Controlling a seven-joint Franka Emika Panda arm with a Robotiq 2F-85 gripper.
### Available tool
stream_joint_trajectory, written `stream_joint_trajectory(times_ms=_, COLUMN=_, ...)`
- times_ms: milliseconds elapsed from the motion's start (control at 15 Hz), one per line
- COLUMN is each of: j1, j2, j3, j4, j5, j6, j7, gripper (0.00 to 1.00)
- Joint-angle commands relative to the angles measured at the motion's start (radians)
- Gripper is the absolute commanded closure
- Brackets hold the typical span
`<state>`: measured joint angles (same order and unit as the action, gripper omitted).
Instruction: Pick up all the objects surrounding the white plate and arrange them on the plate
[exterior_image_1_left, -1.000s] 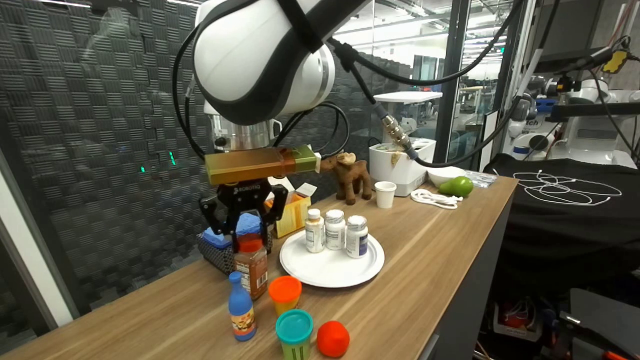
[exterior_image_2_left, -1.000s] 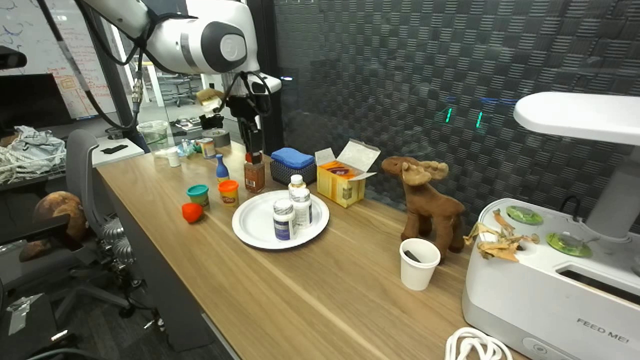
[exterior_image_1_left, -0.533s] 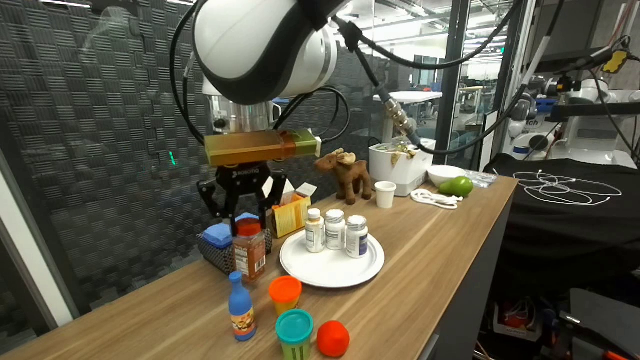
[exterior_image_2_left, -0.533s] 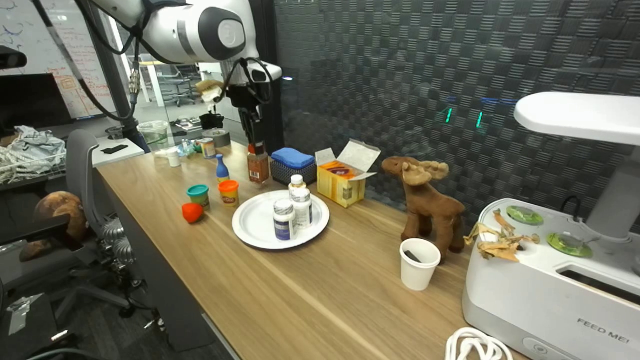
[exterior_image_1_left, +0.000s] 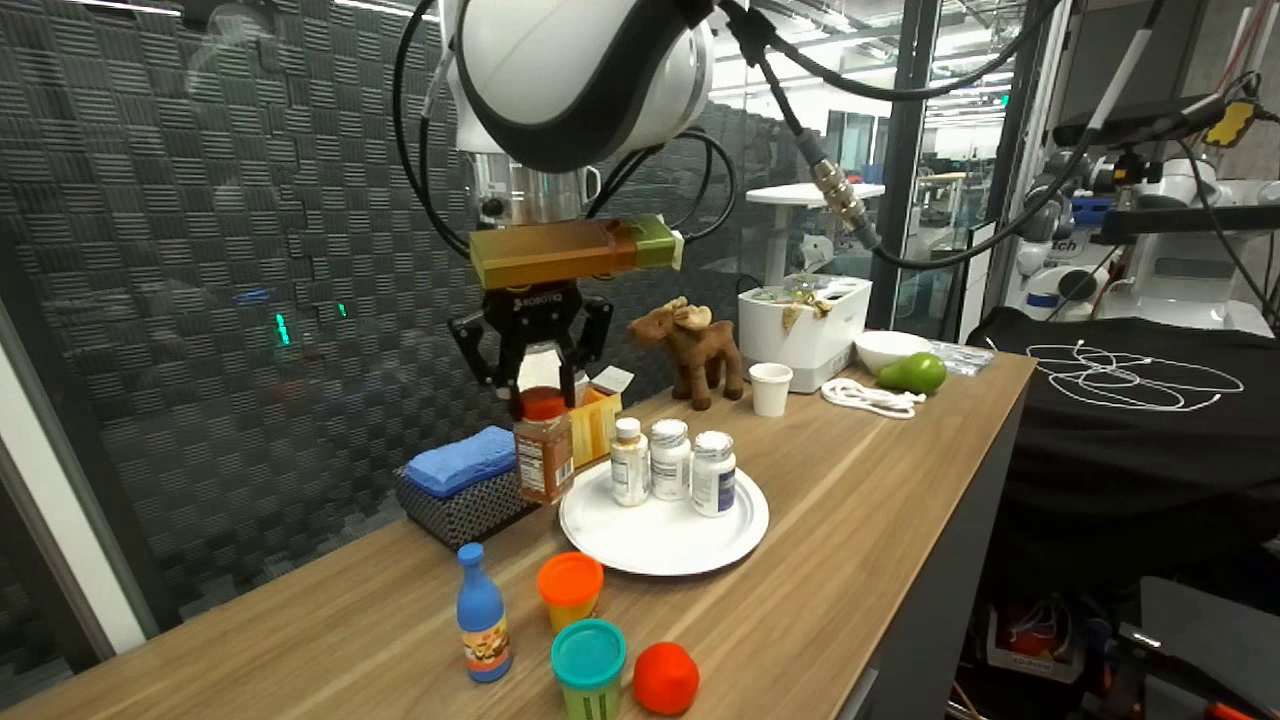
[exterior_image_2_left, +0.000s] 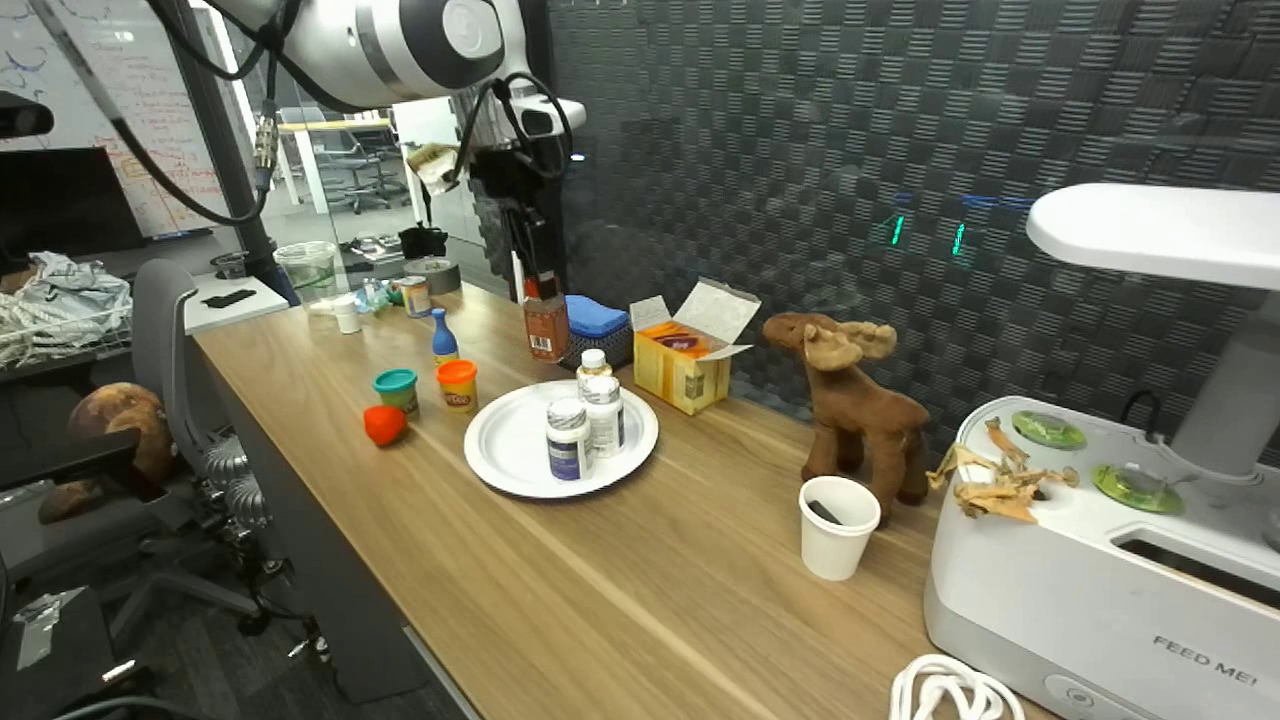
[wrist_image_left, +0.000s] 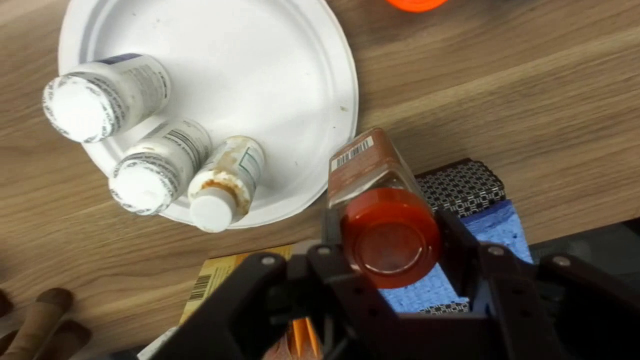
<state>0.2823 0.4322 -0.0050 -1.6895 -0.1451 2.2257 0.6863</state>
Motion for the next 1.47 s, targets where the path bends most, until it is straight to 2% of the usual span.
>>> stream_joint_trajectory(times_ms=0, j1=-0.012, j2=-0.046, j3=-0.010, j4=-0.074, j5=-0.022, j6=0.027, j7=0.018, gripper=0.76)
stream_joint_trajectory(times_ms=933, j1=-0.049, j2=-0.068, j3=-0.021, j4=-0.177, j5=-0.018, j6=0.032, j7=0.012, gripper=0.76)
stream_joint_trajectory(times_ms=1400, j1=-0.065, j2=-0.104, j3=-0.049, j4=-0.238, j5=-0.051, j6=0.054, j7=0.027, gripper=0.76)
